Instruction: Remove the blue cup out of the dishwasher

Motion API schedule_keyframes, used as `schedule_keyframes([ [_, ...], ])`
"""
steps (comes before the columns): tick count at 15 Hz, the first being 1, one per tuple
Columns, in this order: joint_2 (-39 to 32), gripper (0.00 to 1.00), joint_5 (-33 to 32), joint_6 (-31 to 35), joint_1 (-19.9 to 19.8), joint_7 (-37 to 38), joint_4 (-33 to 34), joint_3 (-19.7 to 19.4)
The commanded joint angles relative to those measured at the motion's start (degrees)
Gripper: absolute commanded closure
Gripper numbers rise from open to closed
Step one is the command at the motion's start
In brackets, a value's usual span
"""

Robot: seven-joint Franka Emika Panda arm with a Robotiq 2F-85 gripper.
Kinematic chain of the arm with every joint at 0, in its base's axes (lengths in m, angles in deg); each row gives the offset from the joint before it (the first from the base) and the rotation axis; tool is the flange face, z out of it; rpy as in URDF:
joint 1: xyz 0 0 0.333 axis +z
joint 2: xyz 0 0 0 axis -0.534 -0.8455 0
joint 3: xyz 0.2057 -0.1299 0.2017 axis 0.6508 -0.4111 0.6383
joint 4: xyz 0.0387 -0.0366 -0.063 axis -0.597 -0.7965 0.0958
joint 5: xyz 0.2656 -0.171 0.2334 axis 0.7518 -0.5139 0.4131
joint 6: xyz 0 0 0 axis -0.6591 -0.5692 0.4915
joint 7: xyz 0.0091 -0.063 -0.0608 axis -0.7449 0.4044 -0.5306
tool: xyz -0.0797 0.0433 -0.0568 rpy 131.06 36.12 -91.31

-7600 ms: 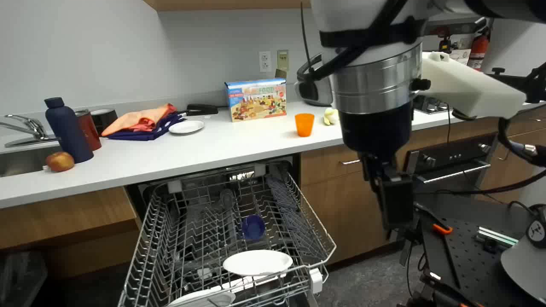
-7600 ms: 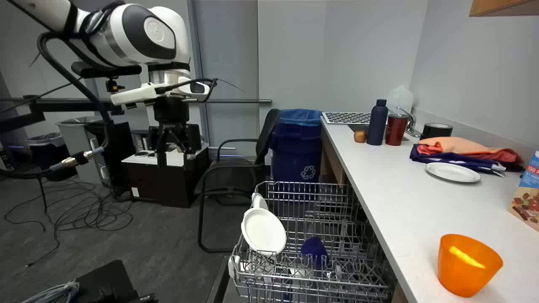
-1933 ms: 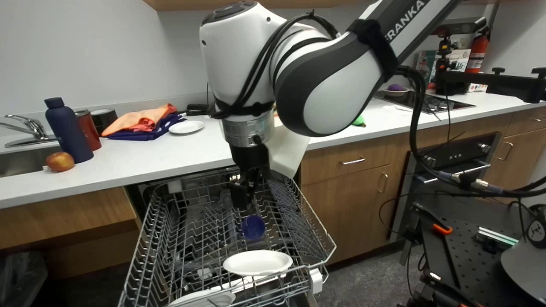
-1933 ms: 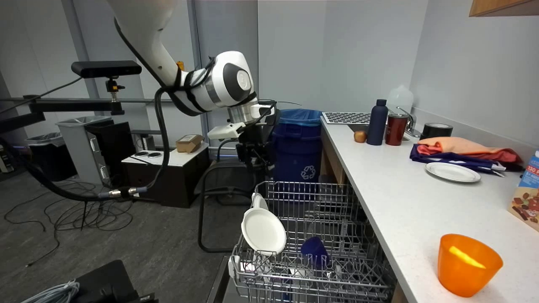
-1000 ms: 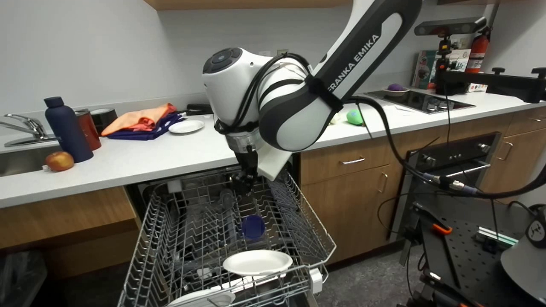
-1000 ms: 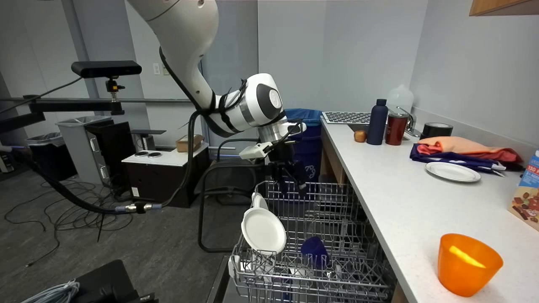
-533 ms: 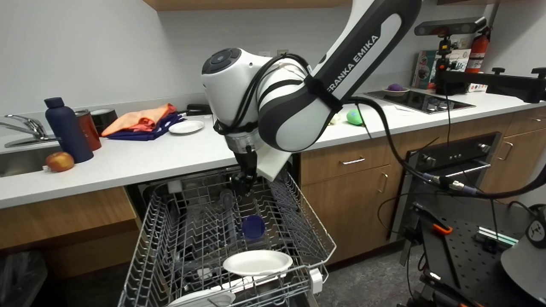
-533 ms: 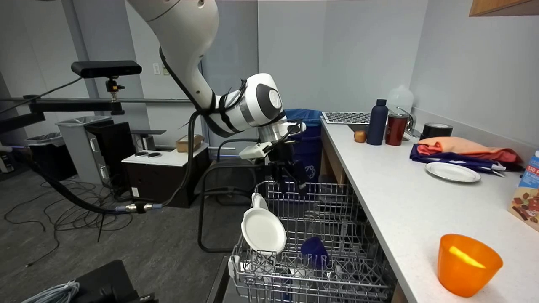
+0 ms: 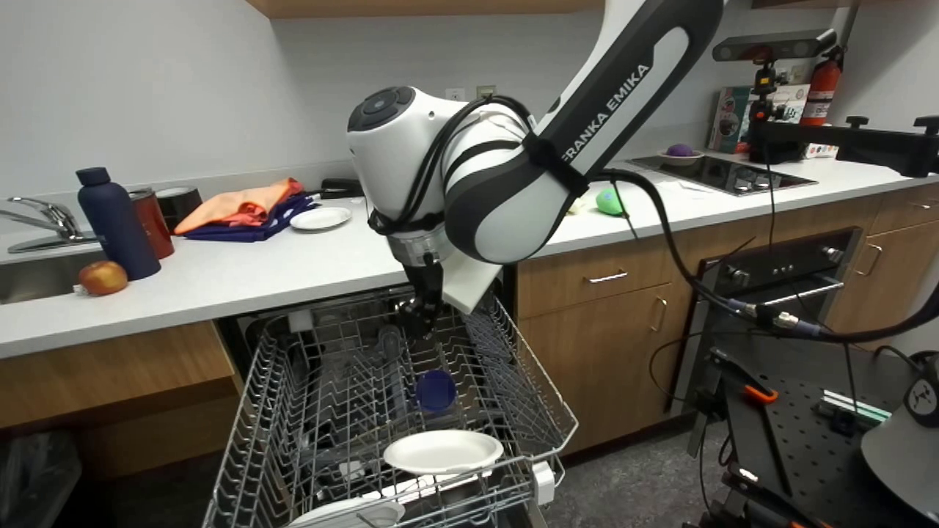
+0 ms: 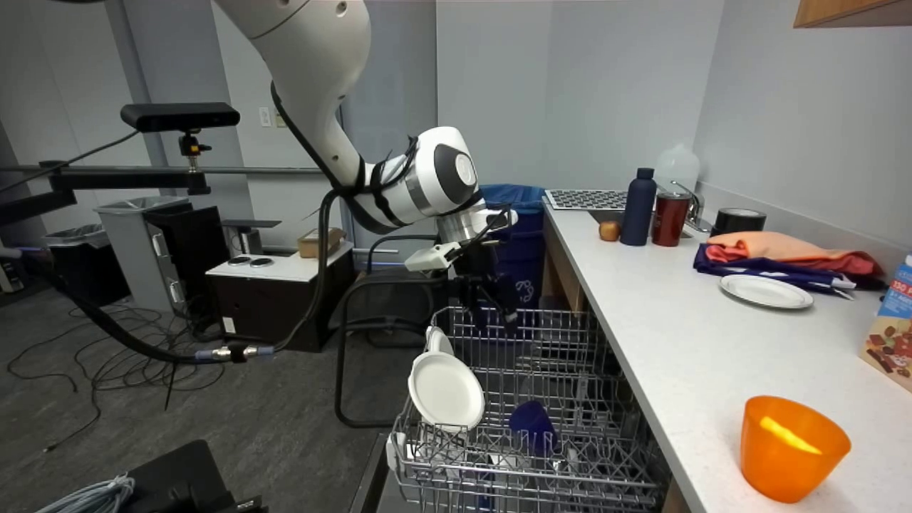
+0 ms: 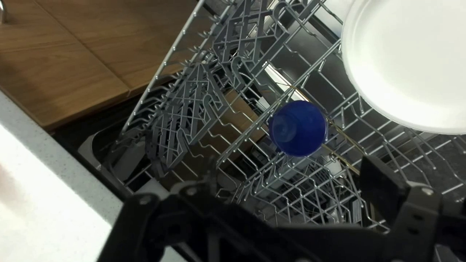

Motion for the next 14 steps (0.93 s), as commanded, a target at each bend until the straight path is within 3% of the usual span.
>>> schedule_keyframes([
  [1, -4.41, 0.0, 0.78, 0.17, 0.53, -0.41, 3.18, -1.28],
  [14, -25.3, 0.0, 1.07, 4.09, 2.03, -0.61, 18.53, -7.0],
])
